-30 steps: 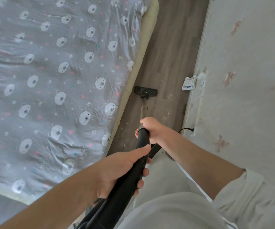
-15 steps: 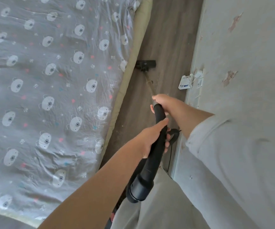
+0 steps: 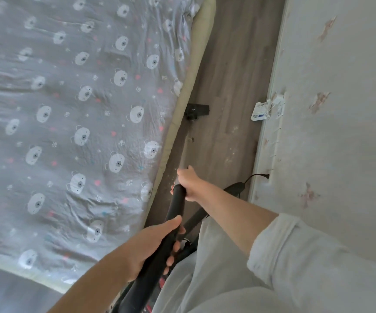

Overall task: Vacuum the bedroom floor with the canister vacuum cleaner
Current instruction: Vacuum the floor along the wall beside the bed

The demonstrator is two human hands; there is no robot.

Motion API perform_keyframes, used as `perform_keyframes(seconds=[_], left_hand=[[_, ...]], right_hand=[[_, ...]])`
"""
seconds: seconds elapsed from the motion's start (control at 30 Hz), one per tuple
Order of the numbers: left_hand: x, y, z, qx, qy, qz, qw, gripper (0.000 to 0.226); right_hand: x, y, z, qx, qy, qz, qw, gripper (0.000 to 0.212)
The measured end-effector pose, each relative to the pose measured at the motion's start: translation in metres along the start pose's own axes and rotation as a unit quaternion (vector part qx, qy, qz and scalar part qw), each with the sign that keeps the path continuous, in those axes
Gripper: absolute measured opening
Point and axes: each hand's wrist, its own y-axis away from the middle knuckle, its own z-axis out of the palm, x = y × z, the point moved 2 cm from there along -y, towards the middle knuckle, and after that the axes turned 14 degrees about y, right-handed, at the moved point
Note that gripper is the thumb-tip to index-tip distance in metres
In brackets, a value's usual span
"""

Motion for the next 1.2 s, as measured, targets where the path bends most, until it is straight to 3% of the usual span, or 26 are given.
perform_keyframes(seconds=[0.13,0.23,0.3,0.4,0.6,0.83,0.97,1.2], left_hand=[[-0.031,0.036,-0.037,-0.021,-0.046,-0.056,0.997,0.063],[-0.024,0.047,-0.033,-0.051,-0.054,-0.069,0.995,0.059],[-0.008,0.045,-0.012,-0.065,-0.055,-0.065,0.994,0.052],[0.025,0.025,0.04,-0.068,-0.062,-0.031,0.995,0.048],[0.111,-0.048,0.161,-0.083,-0.044,-0.021,0.995,0.043],[0.173,-0.096,0.219,-0.093,-0.052,0.001,0.994,0.041],[0.159,-0.088,0.213,-0.076,-0.047,-0.015,0.996,0.041],[0.088,-0.054,0.182,-0.058,-0.077,-0.076,0.992,0.043]], right_hand=[[0.055,0.023,0.04,0.004,-0.023,0.001,1.0,0.064],[0.054,0.034,0.041,0.024,-0.067,0.008,0.997,0.06],[0.033,0.033,0.021,0.026,-0.08,0.009,0.996,0.05],[-0.015,0.033,-0.029,0.003,-0.053,0.011,0.999,0.019],[-0.128,0.003,-0.143,0.037,-0.054,0.03,0.997,0.023],[-0.196,-0.027,-0.206,0.062,-0.067,0.023,0.996,0.026],[-0.181,-0.022,-0.206,0.055,-0.071,0.027,0.996,0.021],[-0.092,0.019,-0.177,0.031,-0.108,0.048,0.992,0.02]])
